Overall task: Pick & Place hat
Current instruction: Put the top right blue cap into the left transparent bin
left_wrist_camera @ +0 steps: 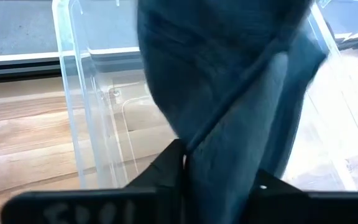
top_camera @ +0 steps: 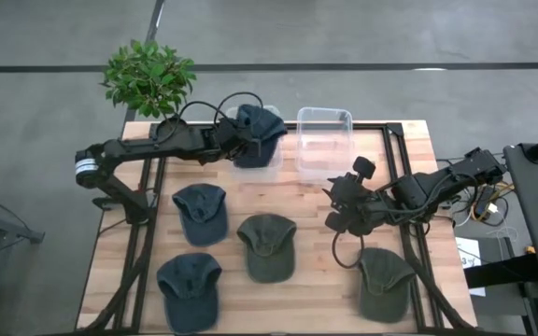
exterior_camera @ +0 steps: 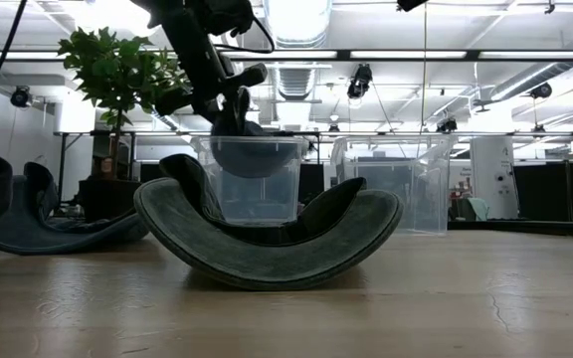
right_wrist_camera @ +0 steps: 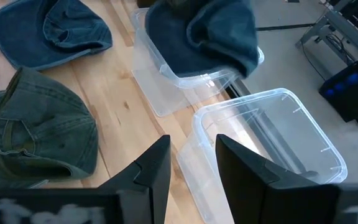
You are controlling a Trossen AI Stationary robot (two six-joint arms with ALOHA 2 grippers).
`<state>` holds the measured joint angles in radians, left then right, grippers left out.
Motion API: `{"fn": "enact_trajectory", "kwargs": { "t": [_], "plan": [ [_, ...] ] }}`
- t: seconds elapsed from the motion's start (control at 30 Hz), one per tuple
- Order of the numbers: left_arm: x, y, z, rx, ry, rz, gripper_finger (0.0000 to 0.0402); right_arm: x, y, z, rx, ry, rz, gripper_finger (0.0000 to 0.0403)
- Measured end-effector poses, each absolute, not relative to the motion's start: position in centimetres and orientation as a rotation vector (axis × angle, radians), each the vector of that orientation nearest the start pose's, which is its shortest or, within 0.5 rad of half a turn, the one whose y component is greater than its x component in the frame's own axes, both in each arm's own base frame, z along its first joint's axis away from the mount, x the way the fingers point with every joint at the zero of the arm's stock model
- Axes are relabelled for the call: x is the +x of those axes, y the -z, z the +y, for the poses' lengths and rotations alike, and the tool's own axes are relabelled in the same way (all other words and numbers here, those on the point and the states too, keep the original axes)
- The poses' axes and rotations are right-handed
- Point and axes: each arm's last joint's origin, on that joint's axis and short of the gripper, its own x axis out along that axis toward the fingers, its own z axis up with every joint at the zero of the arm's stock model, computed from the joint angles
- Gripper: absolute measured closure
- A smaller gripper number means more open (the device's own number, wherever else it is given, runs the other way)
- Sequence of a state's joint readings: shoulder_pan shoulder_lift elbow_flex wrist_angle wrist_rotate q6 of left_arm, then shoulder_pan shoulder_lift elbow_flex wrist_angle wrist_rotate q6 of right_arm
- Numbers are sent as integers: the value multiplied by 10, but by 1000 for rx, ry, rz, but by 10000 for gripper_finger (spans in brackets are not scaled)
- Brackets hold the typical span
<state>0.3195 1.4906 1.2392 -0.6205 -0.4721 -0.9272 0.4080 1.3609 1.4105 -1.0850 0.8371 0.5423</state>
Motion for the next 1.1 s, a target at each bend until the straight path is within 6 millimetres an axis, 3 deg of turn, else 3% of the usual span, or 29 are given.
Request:
{"fn": "enact_trajectory", "kwargs": {
  "t": [0.23, 0.77, 1.1],
  "plan": [
    [291, -292, 110, -725, -1080, 494, 274, 239, -359, 80, -105, 593, 700, 273],
    [287, -297, 114, -570, -1041, 607, 271, 239, -359, 80, -105, 593, 700, 277],
    [281, -316, 126, -503, -1047, 634, 271, 239, -359, 80, -101, 594, 699, 277]
  ]
}}
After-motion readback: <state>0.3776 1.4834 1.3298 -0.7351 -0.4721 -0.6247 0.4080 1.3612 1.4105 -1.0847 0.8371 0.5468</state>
